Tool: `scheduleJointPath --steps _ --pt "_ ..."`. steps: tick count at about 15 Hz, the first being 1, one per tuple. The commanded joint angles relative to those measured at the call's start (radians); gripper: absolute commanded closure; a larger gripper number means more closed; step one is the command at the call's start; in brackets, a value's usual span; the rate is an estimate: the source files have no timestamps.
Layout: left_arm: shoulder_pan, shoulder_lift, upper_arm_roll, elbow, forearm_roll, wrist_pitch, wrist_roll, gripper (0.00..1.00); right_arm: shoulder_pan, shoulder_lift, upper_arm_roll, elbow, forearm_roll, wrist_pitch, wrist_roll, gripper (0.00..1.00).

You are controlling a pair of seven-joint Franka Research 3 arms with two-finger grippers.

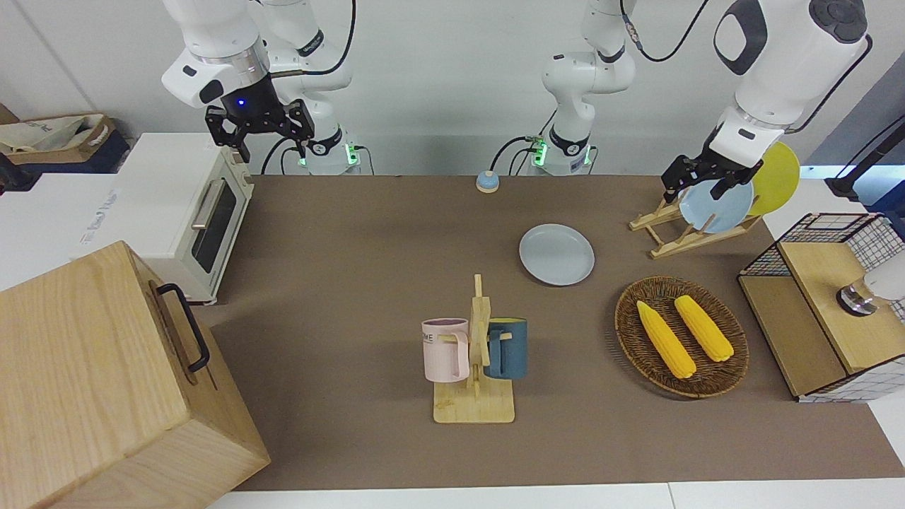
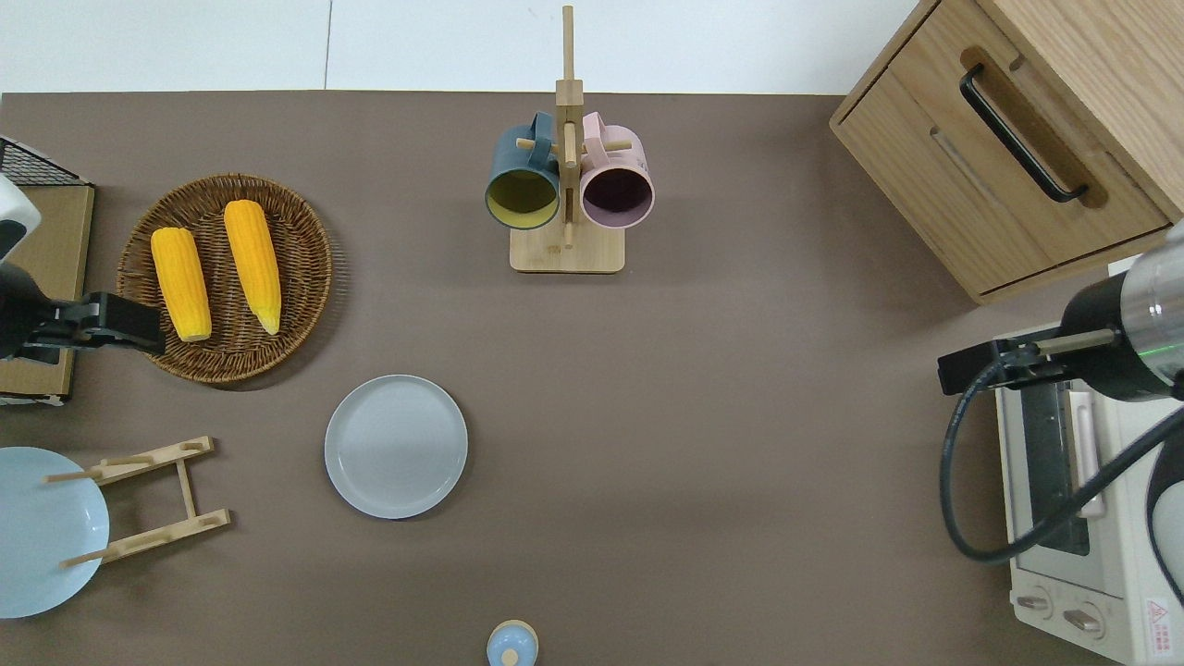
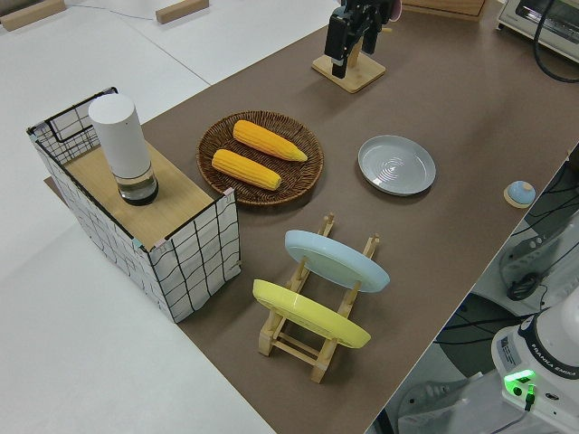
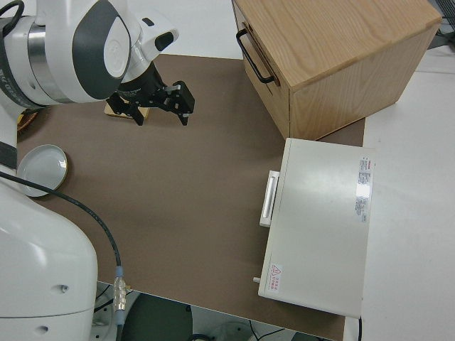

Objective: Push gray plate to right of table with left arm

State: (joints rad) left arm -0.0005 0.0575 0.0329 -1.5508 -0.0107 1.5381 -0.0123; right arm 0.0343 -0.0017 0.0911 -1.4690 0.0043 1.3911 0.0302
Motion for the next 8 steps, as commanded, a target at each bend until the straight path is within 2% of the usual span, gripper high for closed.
scheduleJointPath --steps 1,8 --pt "-0.003 -0.007 -0.011 0.021 0.012 -0.023 0.012 0.01 -0.011 -0.008 0.006 -0.001 0.008 -0.012 -0.001 0.017" --pt "-0.001 -0.008 -0.014 0.014 0.009 -0.023 0.003 0.01 -0.011 -0.008 0.006 -0.001 0.008 -0.012 -0.001 0.017"
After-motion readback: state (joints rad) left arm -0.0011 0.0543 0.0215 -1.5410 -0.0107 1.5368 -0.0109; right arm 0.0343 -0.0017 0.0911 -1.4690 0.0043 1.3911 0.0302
